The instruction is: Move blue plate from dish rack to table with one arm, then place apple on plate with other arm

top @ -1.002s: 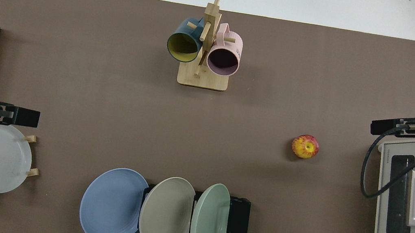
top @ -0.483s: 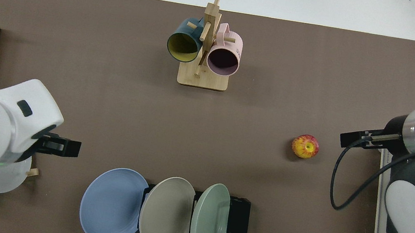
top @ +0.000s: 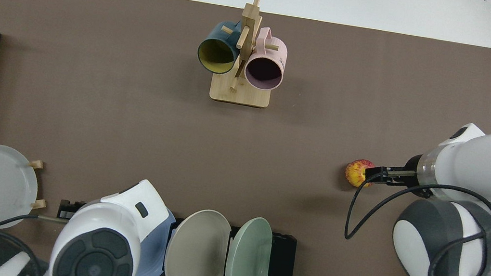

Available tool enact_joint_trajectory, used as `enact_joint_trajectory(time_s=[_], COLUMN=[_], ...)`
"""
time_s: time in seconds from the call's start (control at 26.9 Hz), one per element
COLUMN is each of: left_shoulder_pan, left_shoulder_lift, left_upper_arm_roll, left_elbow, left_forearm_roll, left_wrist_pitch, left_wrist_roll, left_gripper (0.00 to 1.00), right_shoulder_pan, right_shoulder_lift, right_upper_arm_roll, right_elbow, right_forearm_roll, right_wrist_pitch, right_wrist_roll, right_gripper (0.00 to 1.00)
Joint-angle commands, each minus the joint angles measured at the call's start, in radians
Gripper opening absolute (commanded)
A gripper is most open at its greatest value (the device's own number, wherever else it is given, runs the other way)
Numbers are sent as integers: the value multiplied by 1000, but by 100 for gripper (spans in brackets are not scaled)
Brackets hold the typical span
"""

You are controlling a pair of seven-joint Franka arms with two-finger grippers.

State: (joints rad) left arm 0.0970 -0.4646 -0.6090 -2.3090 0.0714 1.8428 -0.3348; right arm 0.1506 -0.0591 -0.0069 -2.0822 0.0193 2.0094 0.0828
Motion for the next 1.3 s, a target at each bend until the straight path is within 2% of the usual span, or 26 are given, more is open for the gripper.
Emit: enact_joint_trajectory(time_s=[0.0, 0.37, 0.52, 0.89, 1.15, 1.26], left_shoulder_pan=[0, -8, -8, 4, 9, 9], left_shoulder_lift=[-71, -81, -83, -78, -66, -66], left_upper_arm_roll=[8, 5, -49, -45, -8, -8], left_elbow=[-116, -188, -224, -242, -248, -248], left_forearm_roll=[19, 47, 47, 44, -5, -28], left_wrist_pitch=[82, 139, 156, 165, 164, 161], left_wrist_roll=[0, 17, -1, 16, 45, 45], left_gripper=[100, 100, 100, 100, 100, 96], right_shoulder_pan=[-5, -6, -8, -5, 9, 21], right_shoulder_lift=[27, 110, 153, 239, 260, 262], right_upper_arm_roll=[1, 1, 1, -1, -1, -1], right_elbow=[-61, -79, -79, -79, -82, -94], right_forearm_roll=[13, 13, 11, 4, 4, 2], right_wrist_pitch=[104, 250, 311, 390, 391, 391], right_wrist_roll=[26, 100, 106, 161, 163, 169], right_gripper=[100, 100, 100, 100, 100, 100])
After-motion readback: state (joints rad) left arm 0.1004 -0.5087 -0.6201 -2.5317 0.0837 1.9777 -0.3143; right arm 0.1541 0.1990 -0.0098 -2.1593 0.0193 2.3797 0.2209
